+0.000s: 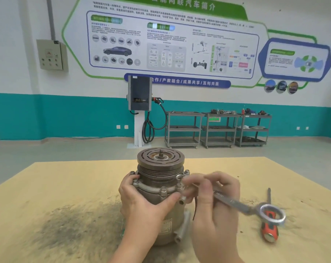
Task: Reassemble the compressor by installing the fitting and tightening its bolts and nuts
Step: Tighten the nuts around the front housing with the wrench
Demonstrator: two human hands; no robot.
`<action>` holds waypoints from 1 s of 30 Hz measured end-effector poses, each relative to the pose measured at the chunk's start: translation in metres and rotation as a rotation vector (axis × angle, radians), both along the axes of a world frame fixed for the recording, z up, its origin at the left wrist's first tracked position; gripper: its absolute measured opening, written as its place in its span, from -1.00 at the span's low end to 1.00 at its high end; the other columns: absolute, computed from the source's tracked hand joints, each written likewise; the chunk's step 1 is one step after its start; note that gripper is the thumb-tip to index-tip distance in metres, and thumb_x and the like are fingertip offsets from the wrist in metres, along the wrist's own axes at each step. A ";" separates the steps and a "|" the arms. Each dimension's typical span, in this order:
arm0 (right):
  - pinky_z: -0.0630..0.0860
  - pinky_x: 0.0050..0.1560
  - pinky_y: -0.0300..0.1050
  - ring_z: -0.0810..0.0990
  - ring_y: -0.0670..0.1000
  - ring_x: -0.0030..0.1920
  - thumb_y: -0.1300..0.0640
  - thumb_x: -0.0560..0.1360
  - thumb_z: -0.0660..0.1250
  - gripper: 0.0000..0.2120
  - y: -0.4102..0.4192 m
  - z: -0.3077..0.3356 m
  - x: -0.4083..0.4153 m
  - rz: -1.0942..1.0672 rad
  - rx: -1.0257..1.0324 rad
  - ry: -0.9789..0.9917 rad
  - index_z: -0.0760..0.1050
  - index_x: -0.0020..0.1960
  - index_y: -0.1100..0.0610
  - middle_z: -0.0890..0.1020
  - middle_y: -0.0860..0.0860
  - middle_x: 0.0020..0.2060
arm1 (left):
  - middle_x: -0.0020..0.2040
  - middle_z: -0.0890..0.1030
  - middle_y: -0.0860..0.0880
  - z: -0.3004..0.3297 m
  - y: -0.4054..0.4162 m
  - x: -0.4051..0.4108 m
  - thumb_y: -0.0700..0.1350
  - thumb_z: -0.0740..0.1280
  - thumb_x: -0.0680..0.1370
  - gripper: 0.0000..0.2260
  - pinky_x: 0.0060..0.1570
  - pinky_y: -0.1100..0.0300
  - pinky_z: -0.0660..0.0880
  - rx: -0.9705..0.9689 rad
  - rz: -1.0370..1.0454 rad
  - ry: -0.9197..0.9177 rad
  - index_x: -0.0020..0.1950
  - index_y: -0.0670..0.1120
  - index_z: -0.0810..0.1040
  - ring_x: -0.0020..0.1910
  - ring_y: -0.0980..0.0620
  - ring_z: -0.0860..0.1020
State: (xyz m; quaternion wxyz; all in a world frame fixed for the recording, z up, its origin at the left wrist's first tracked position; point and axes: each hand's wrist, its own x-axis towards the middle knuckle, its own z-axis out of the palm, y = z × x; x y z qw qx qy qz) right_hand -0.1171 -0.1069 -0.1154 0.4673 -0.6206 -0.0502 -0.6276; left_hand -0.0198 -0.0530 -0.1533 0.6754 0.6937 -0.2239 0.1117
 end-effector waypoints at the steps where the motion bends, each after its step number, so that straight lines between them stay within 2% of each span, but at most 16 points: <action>1: 0.49 -0.30 -0.26 0.59 -0.06 -0.35 0.01 0.64 0.09 -0.90 -0.009 0.008 -0.003 0.059 0.122 0.000 0.35 0.01 -0.16 0.66 0.02 -0.22 | 0.30 0.30 0.06 -0.001 0.002 -0.002 0.25 0.59 0.05 -0.11 0.34 -0.05 0.35 0.007 0.006 -0.027 0.19 0.23 0.11 0.31 0.02 0.36; 4: 0.41 -0.46 -0.23 0.49 0.00 -0.48 0.30 0.67 0.01 -0.83 -0.038 0.017 -0.002 0.296 0.485 0.059 0.27 0.00 0.08 0.62 0.09 -0.40 | 0.27 0.27 0.09 -0.001 -0.002 0.002 0.11 0.63 0.15 -0.15 0.37 -0.08 0.32 0.056 0.014 -0.050 0.19 0.21 0.10 0.31 0.03 0.33; 7: 0.36 -0.53 -0.22 0.43 0.02 -0.52 0.36 0.63 0.00 -0.82 -0.056 0.016 0.004 0.525 0.695 0.055 0.27 -0.01 0.14 0.55 0.13 -0.44 | 0.23 0.27 0.11 0.000 0.000 0.005 0.14 0.63 0.13 -0.18 0.37 -0.12 0.31 0.032 0.048 -0.094 0.08 0.34 0.06 0.29 0.03 0.34; 9: 0.34 -0.54 -0.21 0.42 0.03 -0.52 0.37 0.61 0.01 -0.83 -0.063 0.015 0.005 0.595 0.765 0.075 0.27 -0.01 0.15 0.53 0.13 -0.44 | 0.23 0.27 0.12 -0.001 0.000 0.004 0.16 0.62 0.11 -0.19 0.37 -0.13 0.31 0.027 0.041 -0.098 0.06 0.36 0.07 0.29 0.03 0.34; 13: 0.32 -0.53 -0.22 0.40 0.02 -0.51 0.35 0.60 0.01 -0.84 -0.078 0.020 0.015 0.684 0.761 0.208 0.27 -0.03 0.14 0.51 0.11 -0.44 | 0.28 0.27 0.09 -0.002 0.001 0.005 0.16 0.62 0.14 -0.19 0.38 -0.12 0.31 0.055 0.018 -0.079 0.08 0.33 0.07 0.32 0.00 0.35; 16: 0.34 -0.52 -0.23 0.42 0.00 -0.50 0.34 0.61 0.02 -0.85 -0.084 0.024 0.019 0.697 0.678 0.277 0.27 -0.04 0.13 0.50 0.09 -0.43 | 0.29 0.27 0.09 0.000 0.001 0.003 0.18 0.60 0.13 -0.20 0.39 -0.12 0.29 0.043 0.011 -0.082 0.09 0.32 0.08 0.33 0.01 0.34; 20: 0.42 -0.48 -0.19 0.47 0.04 -0.47 0.29 0.64 0.05 -0.88 -0.074 0.010 0.013 0.602 0.542 0.164 0.29 -0.06 0.16 0.53 0.11 -0.40 | 0.28 0.28 0.08 0.001 0.000 0.002 0.16 0.61 0.14 -0.16 0.38 -0.14 0.29 0.045 0.021 -0.084 0.16 0.24 0.08 0.33 0.00 0.34; 22: 0.48 -0.42 -0.16 0.53 0.07 -0.42 0.15 0.62 0.14 -0.91 -0.062 -0.006 0.004 0.471 0.399 0.097 0.36 -0.03 0.15 0.60 0.12 -0.33 | 0.29 0.29 0.06 0.002 0.000 0.000 0.14 0.62 0.14 -0.15 0.37 -0.14 0.29 0.040 0.029 -0.077 0.19 0.19 0.10 0.32 -0.01 0.34; 25: 0.54 -0.31 -0.19 0.61 0.00 -0.35 -0.11 0.59 0.23 -0.82 -0.038 -0.027 -0.001 0.205 0.058 0.069 0.52 -0.05 -0.04 0.67 0.03 -0.16 | 0.31 0.30 0.04 0.001 0.001 -0.002 0.14 0.63 0.14 -0.14 0.38 -0.13 0.28 0.043 0.012 -0.056 0.20 0.18 0.11 0.33 -0.02 0.34; 26: 0.55 -0.27 -0.23 0.62 -0.05 -0.31 -0.14 0.58 0.23 -0.80 -0.029 -0.029 0.000 0.100 -0.066 0.081 0.54 -0.04 -0.06 0.67 -0.04 -0.11 | 0.33 0.30 0.04 0.002 0.002 -0.003 0.17 0.64 0.12 -0.12 0.38 -0.12 0.29 0.038 -0.011 -0.037 0.21 0.19 0.10 0.34 -0.02 0.34; 28: 0.57 -0.18 -0.25 0.64 -0.13 -0.20 -0.09 0.60 0.22 -0.76 -0.017 -0.030 0.003 -0.104 -0.277 0.101 0.58 -0.03 0.02 0.66 -0.12 -0.08 | 0.33 0.31 0.04 0.004 0.003 -0.005 0.27 0.57 0.04 -0.09 0.37 -0.11 0.32 0.025 -0.057 0.006 0.22 0.22 0.10 0.34 -0.04 0.36; 30: 0.54 -0.10 -0.30 0.62 -0.17 -0.11 -0.05 0.62 0.20 -0.76 -0.012 -0.024 0.005 -0.201 -0.372 0.124 0.57 -0.02 0.06 0.63 -0.15 -0.11 | 0.33 0.31 0.05 0.006 0.003 -0.005 0.34 0.45 0.00 -0.12 0.35 -0.10 0.35 0.014 -0.070 0.032 0.20 0.24 0.10 0.33 -0.05 0.37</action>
